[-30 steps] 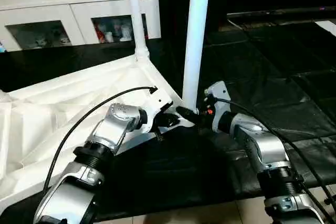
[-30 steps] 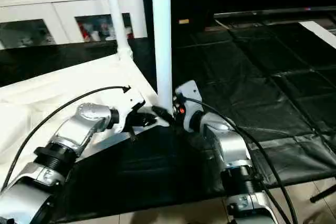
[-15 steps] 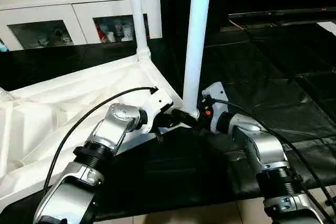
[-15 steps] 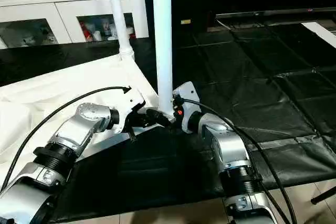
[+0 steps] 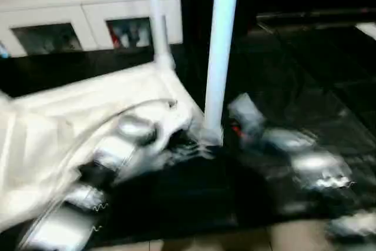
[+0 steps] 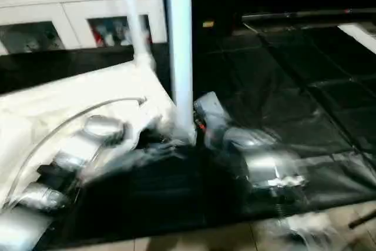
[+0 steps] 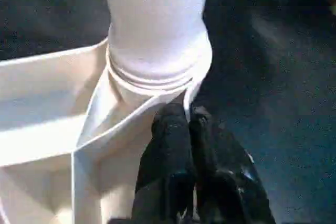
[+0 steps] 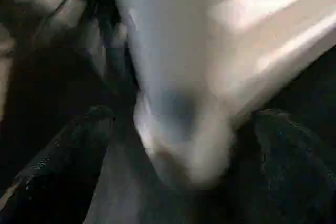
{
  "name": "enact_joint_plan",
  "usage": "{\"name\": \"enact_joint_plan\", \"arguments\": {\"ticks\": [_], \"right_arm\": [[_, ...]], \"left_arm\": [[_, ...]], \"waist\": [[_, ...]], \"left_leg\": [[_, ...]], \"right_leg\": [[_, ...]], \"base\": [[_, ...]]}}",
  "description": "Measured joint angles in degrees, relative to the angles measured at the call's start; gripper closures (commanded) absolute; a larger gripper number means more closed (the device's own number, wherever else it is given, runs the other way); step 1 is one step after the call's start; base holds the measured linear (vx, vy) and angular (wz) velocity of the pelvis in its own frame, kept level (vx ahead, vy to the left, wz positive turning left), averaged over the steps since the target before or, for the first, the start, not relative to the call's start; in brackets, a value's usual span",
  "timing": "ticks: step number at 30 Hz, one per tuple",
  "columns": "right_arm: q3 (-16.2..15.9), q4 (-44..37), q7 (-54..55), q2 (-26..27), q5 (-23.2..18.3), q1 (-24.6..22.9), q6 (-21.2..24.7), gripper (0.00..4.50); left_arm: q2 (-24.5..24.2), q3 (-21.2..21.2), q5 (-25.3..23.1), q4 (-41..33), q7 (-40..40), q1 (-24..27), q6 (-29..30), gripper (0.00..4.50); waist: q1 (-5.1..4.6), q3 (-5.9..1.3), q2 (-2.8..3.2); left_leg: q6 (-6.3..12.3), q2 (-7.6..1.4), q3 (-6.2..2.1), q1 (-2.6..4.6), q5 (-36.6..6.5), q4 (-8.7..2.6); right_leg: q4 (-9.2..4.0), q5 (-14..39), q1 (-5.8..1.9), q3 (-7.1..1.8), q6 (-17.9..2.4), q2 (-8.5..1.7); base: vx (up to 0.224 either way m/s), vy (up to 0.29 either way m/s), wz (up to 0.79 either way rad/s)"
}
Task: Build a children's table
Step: Rotate leg to tighten
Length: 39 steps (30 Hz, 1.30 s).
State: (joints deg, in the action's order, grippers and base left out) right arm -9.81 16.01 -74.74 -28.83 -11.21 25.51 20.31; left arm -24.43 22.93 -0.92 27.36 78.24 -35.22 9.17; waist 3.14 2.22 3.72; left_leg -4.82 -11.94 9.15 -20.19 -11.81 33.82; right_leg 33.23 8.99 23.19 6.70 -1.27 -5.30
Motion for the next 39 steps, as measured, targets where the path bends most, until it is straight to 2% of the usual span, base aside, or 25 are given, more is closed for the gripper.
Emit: {"name": "enact_joint_plan", "arguments": {"ticks": [2, 5, 7, 11, 22, 39], "right_arm": [[0.07, -0.09, -2.65, 0.5, -0.3, 0.17, -0.92, 0.03], [-2.53, -0.13, -3.31, 3.15, -0.4, 0.13, -1.09, 0.03], [-3.09, -0.13, -3.41, 2.75, -0.57, 0.16, -1.17, 0.03], [-3.11, -0.08, -5.74, 0.79, -1.76, 0.18, -2.4, 0.03], [-3.12, 0.43, -6.67, 1.67, -2.61, 0.27, -4.08, 0.03], [-3.86, 2.8, -5.26, 5.36, -2.87, 1.08, -4.02, 1.59]], "left_arm": [[-1.08, 0.06, -0.82, 0.06, 1.91, -0.03, -1.07, 4.5], [-0.06, 0.59, -1.1, 0.04, 2.18, -0.3, -1.71, 4.5], [0.99, 1.69, -0.66, -0.17, 2.73, -0.3, -2.37, 4.5], [-0.06, 2.29, 0.15, -0.11, 4.15, -0.29, -3.46, 4.5], [0.19, 2.04, 0.09, 0.42, 3.82, -0.29, -4.43, 4.5], [1.19, 0.39, 1.28, 0.24, 1.24, 1.6, -4.39, 4.5]], "waist": [[0.46, -0.03, 0.04], [1.55, -0.03, 0.09], [2.06, -0.01, 0.03], [1.71, 0.03, -0.09], [1.95, 0.07, -0.15], [1.96, 0.11, -0.25]], "left_leg": [[-0.02, -0.02, 0.0, 0.12, 0.01, 0.09], [-0.23, 0.02, 0.06, 0.13, -0.03, 0.31], [-0.24, 0.01, 0.13, 0.18, -0.04, 0.61], [-0.19, 0.08, 0.51, 0.14, -0.08, 0.63], [-0.21, 0.05, 0.59, 0.15, -0.07, 0.61], [-0.23, 0.08, 0.58, 0.14, -0.06, 0.64]], "right_leg": [[0.24, 0.02, -0.04, 0.0, -0.03, 0.0], [0.33, 0.0, -0.05, -0.05, 0.0, -0.11], [0.34, -0.02, -0.06, -0.3, 0.03, -0.1], [0.34, -0.05, -0.06, -0.93, 0.09, -0.07], [0.73, 0.02, 0.05, -0.94, 0.28, -0.03], [0.74, 0.13, 0.06, -1.02, 0.47, -0.05]], "base": [[0.0, 0.0, 0.0], [0.0, 0.0, 0.0], [0.0, 0.0, 0.0], [0.0, 0.0, 0.0], [0.0, 0.0, 0.0], [0.0, 0.0, 0.0]]}}
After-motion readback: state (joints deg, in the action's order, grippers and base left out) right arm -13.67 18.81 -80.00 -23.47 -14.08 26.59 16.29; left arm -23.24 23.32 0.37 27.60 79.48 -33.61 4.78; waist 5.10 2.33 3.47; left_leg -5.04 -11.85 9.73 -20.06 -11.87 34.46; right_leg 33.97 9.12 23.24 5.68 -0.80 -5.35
